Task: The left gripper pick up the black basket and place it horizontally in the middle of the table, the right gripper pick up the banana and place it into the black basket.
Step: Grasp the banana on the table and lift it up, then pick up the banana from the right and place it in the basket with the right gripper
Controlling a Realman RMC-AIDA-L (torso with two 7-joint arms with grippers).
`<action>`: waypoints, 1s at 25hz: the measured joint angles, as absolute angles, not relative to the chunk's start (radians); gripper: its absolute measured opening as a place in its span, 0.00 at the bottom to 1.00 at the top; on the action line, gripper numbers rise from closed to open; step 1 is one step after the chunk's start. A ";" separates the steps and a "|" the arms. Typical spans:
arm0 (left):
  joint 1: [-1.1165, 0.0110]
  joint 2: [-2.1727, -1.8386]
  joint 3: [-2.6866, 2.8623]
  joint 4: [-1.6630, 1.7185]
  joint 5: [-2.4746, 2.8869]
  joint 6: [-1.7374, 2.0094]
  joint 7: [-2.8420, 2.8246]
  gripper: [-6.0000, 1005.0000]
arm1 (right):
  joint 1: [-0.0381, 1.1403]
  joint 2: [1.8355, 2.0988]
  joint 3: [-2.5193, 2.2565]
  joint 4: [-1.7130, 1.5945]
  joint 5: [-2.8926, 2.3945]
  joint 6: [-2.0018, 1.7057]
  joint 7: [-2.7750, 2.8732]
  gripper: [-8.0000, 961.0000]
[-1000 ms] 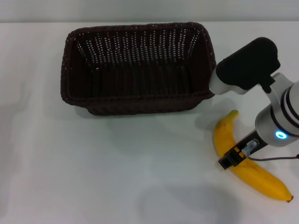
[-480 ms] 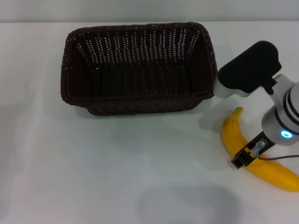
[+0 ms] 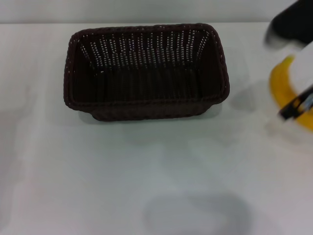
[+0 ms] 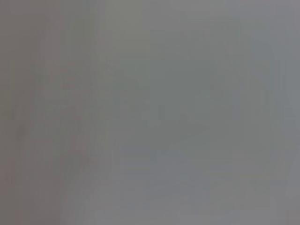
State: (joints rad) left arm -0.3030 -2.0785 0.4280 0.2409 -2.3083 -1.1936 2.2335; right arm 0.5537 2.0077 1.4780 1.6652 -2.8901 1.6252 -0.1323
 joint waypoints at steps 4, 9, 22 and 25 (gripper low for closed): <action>-0.310 -2.079 0.428 0.241 -2.308 -1.194 2.233 0.86 | 0.576 2.009 1.636 1.650 -2.900 1.538 -0.237 0.53; -0.313 -2.078 0.429 0.241 -2.309 -1.195 2.233 0.86 | 0.649 2.012 1.700 1.651 -2.831 1.451 -0.329 0.54; -0.325 -2.077 0.434 0.241 -2.304 -1.195 2.233 0.86 | 0.877 2.018 1.566 1.351 -2.247 1.137 -0.608 0.56; -0.327 -2.077 0.435 0.241 -2.302 -1.195 2.234 0.86 | 0.913 2.021 1.537 1.256 -2.198 1.101 -0.670 0.56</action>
State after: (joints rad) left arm -0.3267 -2.0769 0.4353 0.2408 -2.3018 -1.1951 2.2335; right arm 0.9134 2.0214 1.5371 1.2558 -2.1976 1.1006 -0.6699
